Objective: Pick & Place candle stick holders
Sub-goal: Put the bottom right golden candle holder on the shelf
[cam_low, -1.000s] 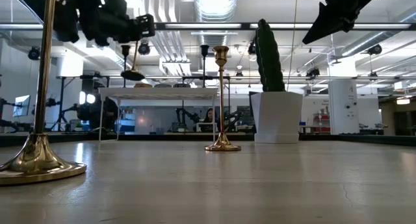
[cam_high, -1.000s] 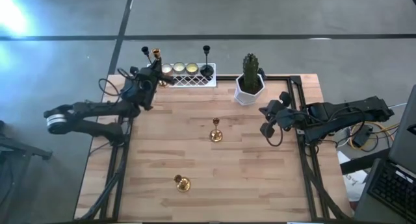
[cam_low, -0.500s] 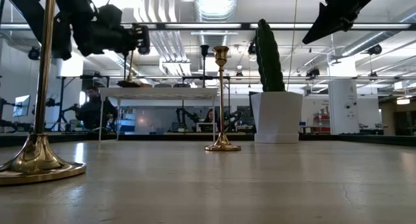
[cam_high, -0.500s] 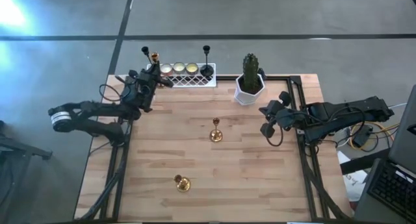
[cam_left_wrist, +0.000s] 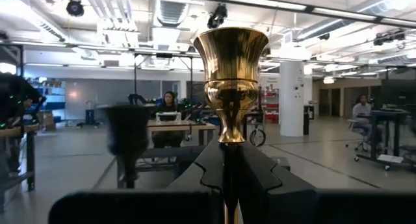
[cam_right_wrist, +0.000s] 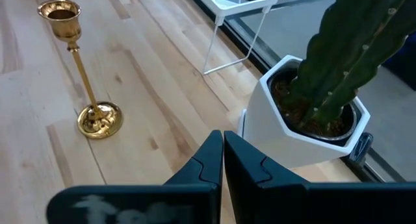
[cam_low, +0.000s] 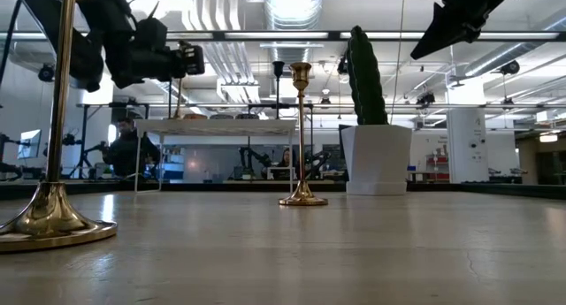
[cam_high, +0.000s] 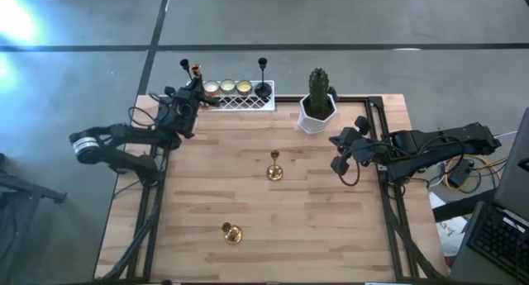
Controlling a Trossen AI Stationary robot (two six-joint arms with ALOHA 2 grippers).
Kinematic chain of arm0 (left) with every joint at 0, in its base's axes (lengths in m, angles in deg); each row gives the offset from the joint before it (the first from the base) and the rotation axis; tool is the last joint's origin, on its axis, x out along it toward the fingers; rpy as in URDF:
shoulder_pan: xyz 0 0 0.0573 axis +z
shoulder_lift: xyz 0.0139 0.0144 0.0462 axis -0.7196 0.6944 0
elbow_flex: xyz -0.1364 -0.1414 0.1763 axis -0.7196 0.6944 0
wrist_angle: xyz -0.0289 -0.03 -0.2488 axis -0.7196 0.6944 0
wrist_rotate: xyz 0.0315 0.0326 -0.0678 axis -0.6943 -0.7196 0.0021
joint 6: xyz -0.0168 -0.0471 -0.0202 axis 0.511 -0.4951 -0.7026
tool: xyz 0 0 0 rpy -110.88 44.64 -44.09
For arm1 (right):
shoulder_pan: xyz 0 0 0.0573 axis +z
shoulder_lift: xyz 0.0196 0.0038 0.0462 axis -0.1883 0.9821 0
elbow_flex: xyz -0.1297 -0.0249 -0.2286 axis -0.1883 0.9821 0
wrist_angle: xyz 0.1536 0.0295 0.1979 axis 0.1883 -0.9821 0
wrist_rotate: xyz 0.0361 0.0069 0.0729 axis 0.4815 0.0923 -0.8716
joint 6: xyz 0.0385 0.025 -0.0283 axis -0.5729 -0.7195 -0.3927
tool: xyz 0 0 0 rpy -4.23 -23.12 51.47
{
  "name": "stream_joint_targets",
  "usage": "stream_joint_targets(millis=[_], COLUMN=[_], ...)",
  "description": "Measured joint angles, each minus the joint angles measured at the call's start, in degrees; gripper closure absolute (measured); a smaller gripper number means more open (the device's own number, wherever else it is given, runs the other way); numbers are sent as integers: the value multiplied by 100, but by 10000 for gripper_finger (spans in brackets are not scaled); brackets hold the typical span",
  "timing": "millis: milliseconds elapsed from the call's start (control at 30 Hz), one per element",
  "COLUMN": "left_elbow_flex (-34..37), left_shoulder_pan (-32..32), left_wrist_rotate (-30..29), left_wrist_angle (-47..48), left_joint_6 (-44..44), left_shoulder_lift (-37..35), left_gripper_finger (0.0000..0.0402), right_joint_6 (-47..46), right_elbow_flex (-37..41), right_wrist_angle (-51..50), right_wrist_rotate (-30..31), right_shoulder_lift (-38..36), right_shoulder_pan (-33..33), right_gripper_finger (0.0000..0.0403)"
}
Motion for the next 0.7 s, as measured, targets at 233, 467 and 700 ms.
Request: stream_joint_targets(millis=[233,467,700], left_elbow_flex=[0,0,30], left_shoulder_pan=[123,129,129], left_wrist_rotate=[132,141,155], left_wrist_angle=[-46,-45,-46], left_joint_6=[-69,-52,-65], left_shoulder_lift=[113,111,105], left_gripper_finger=[381,381,375], right_joint_6=[1,2,2], right_elbow_flex=[0,0,0], right_wrist_angle=[105,107,107], right_wrist_rotate=[7,7,4], right_shoulder_lift=[0,0,0], right_shoulder_pan=[0,0,0], right_gripper_finger=[394,394,394])
